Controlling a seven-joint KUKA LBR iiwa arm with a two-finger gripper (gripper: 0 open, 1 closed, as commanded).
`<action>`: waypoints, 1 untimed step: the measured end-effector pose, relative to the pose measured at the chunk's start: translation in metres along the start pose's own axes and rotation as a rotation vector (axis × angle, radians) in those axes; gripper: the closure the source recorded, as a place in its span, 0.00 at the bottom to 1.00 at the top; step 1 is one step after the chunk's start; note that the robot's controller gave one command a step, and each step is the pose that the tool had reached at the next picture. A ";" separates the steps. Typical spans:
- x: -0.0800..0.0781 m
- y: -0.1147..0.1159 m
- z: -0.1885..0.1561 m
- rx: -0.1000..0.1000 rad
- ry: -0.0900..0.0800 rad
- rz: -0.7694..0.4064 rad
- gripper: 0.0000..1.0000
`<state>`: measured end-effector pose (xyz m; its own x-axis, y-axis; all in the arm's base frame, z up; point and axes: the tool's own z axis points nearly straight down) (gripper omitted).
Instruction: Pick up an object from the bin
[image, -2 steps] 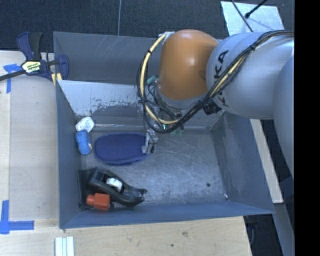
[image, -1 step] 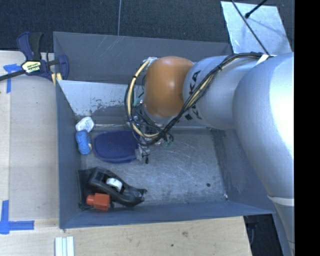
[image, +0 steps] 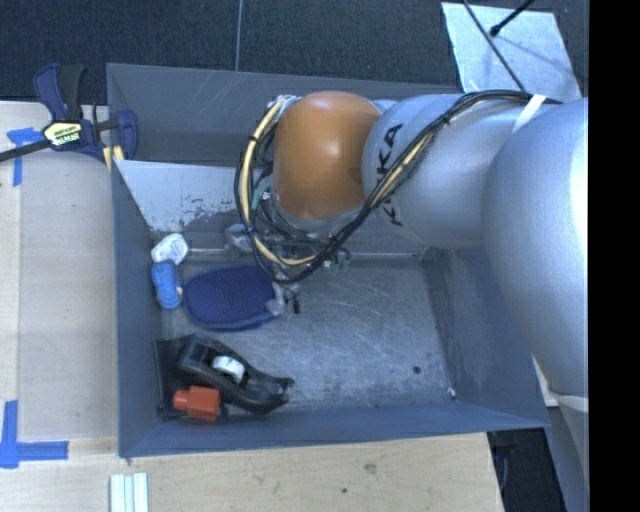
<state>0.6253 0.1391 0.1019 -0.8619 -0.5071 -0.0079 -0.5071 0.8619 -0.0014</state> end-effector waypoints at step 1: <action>0.021 -0.014 0.001 0.000 0.007 0.242 0.00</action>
Offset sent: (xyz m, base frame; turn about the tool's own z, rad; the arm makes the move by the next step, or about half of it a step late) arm -0.0112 -0.0221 -0.0019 0.2413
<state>0.6148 0.1163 0.1004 -0.9583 -0.2857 -0.0009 -0.2857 0.9583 -0.0002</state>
